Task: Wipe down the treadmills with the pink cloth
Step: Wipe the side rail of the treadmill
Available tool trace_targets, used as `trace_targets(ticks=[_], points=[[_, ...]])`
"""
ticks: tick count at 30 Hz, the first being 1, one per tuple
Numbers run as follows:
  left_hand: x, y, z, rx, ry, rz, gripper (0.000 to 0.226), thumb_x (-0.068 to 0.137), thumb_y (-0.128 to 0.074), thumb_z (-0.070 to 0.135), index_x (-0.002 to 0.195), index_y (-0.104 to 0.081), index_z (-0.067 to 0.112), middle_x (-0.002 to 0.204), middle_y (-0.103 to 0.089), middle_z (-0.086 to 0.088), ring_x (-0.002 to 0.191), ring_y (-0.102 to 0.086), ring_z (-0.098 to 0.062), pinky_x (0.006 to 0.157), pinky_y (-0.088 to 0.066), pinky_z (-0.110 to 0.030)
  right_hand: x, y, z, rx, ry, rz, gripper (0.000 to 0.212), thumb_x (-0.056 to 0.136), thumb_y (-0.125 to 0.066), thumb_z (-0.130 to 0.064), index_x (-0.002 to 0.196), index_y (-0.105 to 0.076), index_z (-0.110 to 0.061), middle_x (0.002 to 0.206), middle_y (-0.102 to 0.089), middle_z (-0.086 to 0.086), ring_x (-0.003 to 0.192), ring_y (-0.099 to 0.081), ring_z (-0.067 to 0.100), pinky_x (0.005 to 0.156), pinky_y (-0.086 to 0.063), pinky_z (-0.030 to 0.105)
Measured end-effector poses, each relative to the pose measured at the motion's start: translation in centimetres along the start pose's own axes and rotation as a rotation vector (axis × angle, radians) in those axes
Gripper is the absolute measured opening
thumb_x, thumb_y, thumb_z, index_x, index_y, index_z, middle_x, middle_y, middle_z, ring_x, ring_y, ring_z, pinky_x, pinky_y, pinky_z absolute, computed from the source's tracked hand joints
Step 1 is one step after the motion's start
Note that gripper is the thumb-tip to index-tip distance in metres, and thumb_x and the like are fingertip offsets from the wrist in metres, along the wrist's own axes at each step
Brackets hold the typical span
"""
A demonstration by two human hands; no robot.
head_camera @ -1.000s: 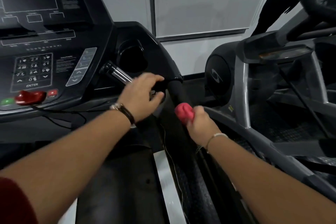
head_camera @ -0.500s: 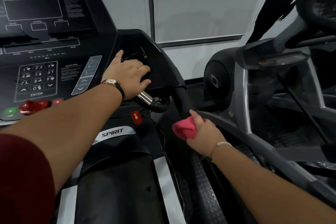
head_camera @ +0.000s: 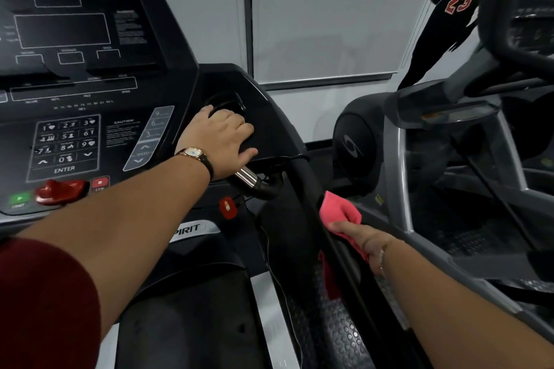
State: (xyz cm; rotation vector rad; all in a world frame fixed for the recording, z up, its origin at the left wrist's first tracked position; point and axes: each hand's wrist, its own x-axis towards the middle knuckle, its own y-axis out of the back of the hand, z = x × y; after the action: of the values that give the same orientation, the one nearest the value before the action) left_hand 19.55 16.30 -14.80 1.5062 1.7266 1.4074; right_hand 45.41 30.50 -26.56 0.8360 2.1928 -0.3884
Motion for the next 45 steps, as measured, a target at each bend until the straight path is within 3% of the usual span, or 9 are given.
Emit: trace_targets(ticks=[3,8,15,22,26,30,34,40,45], points=[[0.0,0.0,0.0,-0.005,0.002,0.015,0.053,0.089,-0.030,0.058,0.127,-0.049,0.026,0.129,-0.053,0.003,0.125,-0.043,-0.019,0.108,-0.026,-0.044,0.0,-2.0,-1.4,-0.263,0.170,0.216,0.083,0.034,-0.083,-0.038,0.110,-0.060,-0.012,0.090,-0.070,0.014,0.077,-0.065,0.026,0.080,-0.056,0.040],[0.0,-0.1,-0.1,-0.004,0.009,0.019,0.054,0.089,-0.029,0.058,0.126,-0.050,0.025,0.125,-0.055,0.003,0.121,-0.046,-0.019,0.106,-0.031,-0.042,-0.9,-6.0,-1.3,-1.009,0.417,0.581,0.098,0.065,-0.071,-0.032,0.145,-0.015,-0.022,0.128,-0.042,0.010,0.117,-0.046,0.031,0.093,-0.046,0.040],[-0.1,-0.1,-0.1,0.010,-0.014,0.018,0.056,0.089,-0.025,0.059,0.123,-0.053,0.025,0.121,-0.057,0.004,0.118,-0.048,-0.019,0.102,-0.033,-0.040,0.8,-4.1,-4.1,-0.465,0.311,0.385,0.102,0.069,-0.041,-0.080,0.144,-0.029,-0.013,0.139,-0.046,0.012,0.125,-0.045,0.030,0.107,-0.033,0.038],[0.1,-0.6,-0.3,-0.002,-0.033,0.035,0.056,0.089,-0.023,0.059,0.121,-0.053,0.023,0.119,-0.056,0.002,0.115,-0.048,-0.021,0.097,-0.037,-0.039,-1.4,-4.7,-0.2,-1.286,0.651,0.435,0.078,0.086,-0.050,-0.034,0.149,-0.007,-0.019,0.152,-0.018,0.012,0.133,-0.033,0.033,0.106,-0.035,0.041],[0.2,-0.8,-0.3,-0.021,-0.035,0.055,0.054,0.090,-0.024,0.058,0.119,-0.053,0.023,0.117,-0.056,0.002,0.113,-0.047,-0.021,0.096,-0.037,-0.040,-1.0,-4.3,-1.9,-1.156,0.515,0.425,0.088,0.079,-0.061,-0.039,0.148,-0.013,-0.014,0.145,-0.031,0.012,0.127,-0.041,0.030,0.101,-0.039,0.034],[0.1,-0.9,-0.4,-0.027,-0.047,0.077,0.053,0.090,-0.025,0.057,0.119,-0.053,0.022,0.115,-0.056,0.001,0.111,-0.048,-0.021,0.095,-0.038,-0.040,0.0,-6.7,-5.0,-1.049,0.360,0.557,0.033,0.083,-0.059,-0.039,0.100,-0.055,-0.011,0.106,-0.064,0.012,0.088,-0.058,0.026,0.075,-0.043,0.028],[0.0,-1.0,-0.4,-0.039,-0.063,0.100,0.052,0.091,-0.026,0.057,0.118,-0.053,0.021,0.115,-0.056,0.001,0.111,-0.048,-0.021,0.095,-0.038,-0.041,0.0,-7.5,-3.8,-1.147,0.434,0.685,0.058,0.091,-0.046,-0.038,0.139,-0.034,-0.008,0.120,-0.057,0.012,0.106,-0.057,0.030,0.082,-0.044,0.033],[0.0,-1.2,-0.5,-0.049,-0.093,0.166,0.048,0.091,-0.029,0.055,0.112,-0.054,0.019,0.109,-0.058,0.000,0.104,-0.050,-0.022,0.087,-0.042,-0.038,-1.5,-6.8,-4.4,-0.690,0.617,0.792,0.041,0.094,-0.040,-0.039,0.084,-0.062,-0.006,0.071,-0.061,0.005,0.082,-0.059,0.033,0.072,-0.042,0.032],[0.1,-1.3,-0.6,-0.063,-0.093,0.177,0.046,0.091,-0.030,0.053,0.118,-0.051,0.021,0.113,-0.057,0.002,0.105,-0.051,-0.021,0.087,-0.042,-0.038,0.5,-8.8,-4.1,-1.209,0.486,0.788,0.052,0.091,-0.042,-0.050,0.119,-0.044,-0.007,0.115,-0.056,0.014,0.107,-0.054,0.033,0.086,-0.047,0.039]])
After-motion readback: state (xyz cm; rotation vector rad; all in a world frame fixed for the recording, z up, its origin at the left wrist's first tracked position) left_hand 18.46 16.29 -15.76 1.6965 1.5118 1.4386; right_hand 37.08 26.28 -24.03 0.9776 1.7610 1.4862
